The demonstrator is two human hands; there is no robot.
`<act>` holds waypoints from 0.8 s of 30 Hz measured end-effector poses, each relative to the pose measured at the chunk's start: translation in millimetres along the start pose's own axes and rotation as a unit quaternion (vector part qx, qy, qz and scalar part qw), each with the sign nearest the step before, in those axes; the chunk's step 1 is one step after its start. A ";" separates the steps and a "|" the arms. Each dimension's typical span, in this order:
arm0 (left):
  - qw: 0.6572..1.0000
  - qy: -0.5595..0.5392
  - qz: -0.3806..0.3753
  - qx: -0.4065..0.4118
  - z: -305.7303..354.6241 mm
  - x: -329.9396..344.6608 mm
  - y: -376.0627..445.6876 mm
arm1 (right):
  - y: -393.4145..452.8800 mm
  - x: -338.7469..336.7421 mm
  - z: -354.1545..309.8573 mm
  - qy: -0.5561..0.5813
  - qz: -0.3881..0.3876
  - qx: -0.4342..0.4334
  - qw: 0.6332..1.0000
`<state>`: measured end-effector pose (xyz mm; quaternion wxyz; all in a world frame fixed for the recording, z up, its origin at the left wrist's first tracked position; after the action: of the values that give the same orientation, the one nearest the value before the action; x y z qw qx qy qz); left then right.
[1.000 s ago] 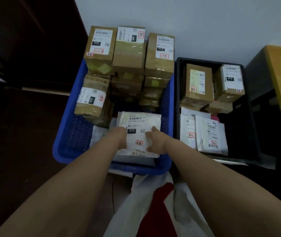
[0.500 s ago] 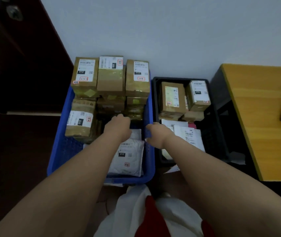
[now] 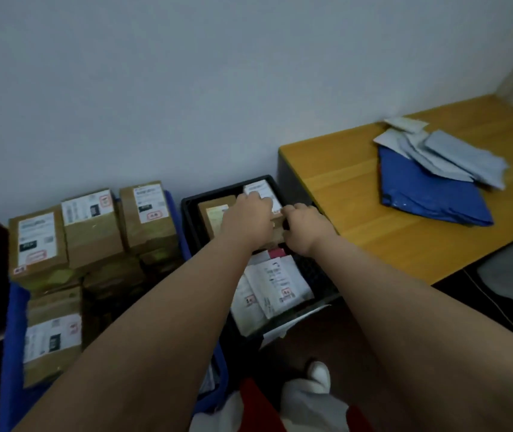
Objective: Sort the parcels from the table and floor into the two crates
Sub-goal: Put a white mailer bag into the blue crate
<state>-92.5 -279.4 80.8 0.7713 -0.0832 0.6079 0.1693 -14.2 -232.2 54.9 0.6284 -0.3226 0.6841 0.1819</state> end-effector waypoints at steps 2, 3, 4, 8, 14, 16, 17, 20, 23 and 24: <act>1.000 -0.009 0.005 0.026 32.9 5.2 21.6 | 7.9 -9.3 33.5 0.011 0.015 0.020 1.000; 0.999 -0.011 0.007 0.038 49.5 8.8 32.3 | 12.5 -13.0 50.7 0.016 0.021 0.028 0.999; 0.999 -0.014 0.007 0.048 66.0 13.3 43.5 | 17.8 -16.6 68.2 0.018 0.026 0.033 0.999; 0.998 -0.026 -0.012 0.057 128.8 40.8 88.8 | 42.7 -31.1 142.1 0.014 0.040 0.043 0.998; 0.999 -0.025 -0.020 0.011 219.8 80.0 166.3 | 76.4 -53.7 274.9 0.013 0.038 0.042 0.998; 0.999 -0.030 -0.016 0.004 253.4 85.3 192.9 | 86.2 -63.1 322.7 0.009 0.029 0.051 0.998; 0.999 -0.032 -0.011 0.002 268.6 86.9 206.1 | 92.8 -68.5 344.1 0.009 0.029 0.056 0.998; 1.000 -0.021 -0.008 0.002 303.4 92.0 240.1 | 116.7 -85.1 392.4 0.018 0.046 0.057 0.997; 1.000 0.003 -0.013 -0.003 319.0 97.0 270.2 | 139.3 -92.7 426.8 0.027 0.055 0.051 0.997; 1.000 0.010 -0.014 -0.006 321.4 98.0 280.3 | 146.5 -93.6 438.2 0.029 0.056 0.050 0.997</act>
<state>118.2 104.0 87.2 0.7669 -0.0979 0.6135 0.1610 213.1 180.7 60.3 0.6123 -0.2572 0.7274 0.1728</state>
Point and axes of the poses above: each hand's wrist, its own y-axis towards the middle knuckle, its own x-axis out of the palm, z = x × y, the point moved 10 cm from there along y, towards the middle knuckle, and after that the axes turned 10 degrees about z, right-handed, at the moved point
